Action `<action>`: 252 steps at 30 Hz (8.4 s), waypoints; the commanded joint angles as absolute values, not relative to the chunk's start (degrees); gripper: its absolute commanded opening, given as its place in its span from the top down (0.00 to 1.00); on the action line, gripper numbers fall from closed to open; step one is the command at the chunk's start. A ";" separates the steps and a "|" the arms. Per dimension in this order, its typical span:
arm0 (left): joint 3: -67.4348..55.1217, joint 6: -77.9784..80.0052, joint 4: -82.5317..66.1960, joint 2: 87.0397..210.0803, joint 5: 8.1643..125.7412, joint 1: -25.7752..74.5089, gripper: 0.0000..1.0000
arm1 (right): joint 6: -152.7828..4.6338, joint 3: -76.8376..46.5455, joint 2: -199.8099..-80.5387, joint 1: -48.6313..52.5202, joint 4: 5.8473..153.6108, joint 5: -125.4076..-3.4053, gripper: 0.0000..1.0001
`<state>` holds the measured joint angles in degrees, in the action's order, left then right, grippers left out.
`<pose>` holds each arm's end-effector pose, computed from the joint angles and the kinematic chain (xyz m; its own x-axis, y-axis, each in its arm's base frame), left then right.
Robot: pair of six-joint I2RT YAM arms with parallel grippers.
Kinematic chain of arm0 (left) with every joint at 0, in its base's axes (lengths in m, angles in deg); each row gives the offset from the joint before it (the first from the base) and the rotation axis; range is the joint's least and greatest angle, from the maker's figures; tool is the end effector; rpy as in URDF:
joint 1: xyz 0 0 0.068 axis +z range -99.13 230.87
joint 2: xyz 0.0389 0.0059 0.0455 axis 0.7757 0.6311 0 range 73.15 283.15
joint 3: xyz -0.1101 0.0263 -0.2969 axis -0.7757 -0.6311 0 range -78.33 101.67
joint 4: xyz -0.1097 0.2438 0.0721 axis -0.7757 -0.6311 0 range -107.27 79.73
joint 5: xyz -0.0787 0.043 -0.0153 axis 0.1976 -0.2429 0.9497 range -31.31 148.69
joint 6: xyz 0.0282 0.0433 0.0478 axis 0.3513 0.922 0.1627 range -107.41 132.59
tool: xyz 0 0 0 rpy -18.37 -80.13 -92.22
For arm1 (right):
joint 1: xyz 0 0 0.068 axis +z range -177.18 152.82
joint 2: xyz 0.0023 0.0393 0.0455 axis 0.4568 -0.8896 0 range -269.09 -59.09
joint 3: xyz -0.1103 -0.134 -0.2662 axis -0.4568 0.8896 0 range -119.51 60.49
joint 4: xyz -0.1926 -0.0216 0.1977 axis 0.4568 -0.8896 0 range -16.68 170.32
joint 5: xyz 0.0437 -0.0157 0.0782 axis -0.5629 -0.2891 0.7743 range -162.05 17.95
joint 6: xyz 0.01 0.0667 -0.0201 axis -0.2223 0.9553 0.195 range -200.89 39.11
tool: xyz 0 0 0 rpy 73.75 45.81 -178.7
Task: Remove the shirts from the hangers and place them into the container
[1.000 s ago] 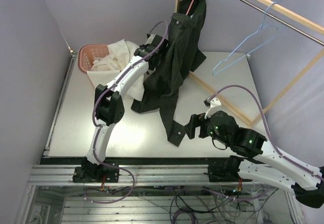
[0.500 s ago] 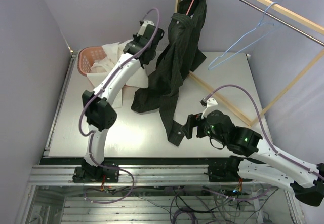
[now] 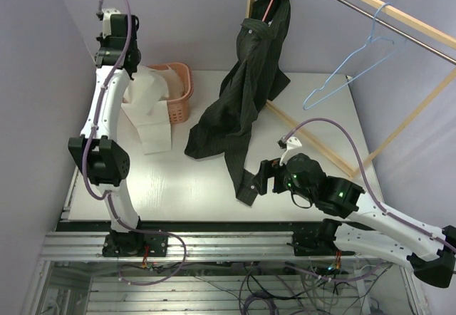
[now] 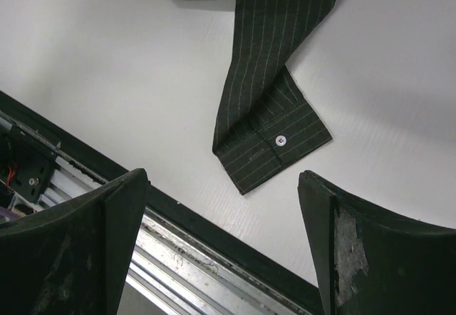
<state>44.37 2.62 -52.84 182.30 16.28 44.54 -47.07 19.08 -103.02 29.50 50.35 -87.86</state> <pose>0.4652 -0.0126 0.4696 -0.3874 -0.0856 -0.9179 -0.5806 0.7961 0.1707 0.1063 0.1329 0.3076 -0.6225 0.0281 -0.7821 -0.3989 0.8484 0.3479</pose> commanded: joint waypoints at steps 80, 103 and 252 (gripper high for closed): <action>-25.00 -21.33 -34.52 157.76 39.96 43.78 0.16 | -43.78 25.12 -99.02 29.52 52.60 -85.63 0.14; -25.01 -23.12 -27.17 170.69 43.50 45.20 0.24 | -43.36 24.89 -98.67 29.52 51.91 -85.84 0.14; -29.61 -6.13 -45.20 96.81 32.39 45.77 0.44 | -67.96 -60.52 -151.79 2.12 66.29 -102.63 1.00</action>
<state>-29.36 -6.24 -45.73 96.27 32.19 45.52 -67.74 -61.33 -154.90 1.72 57.28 -99.40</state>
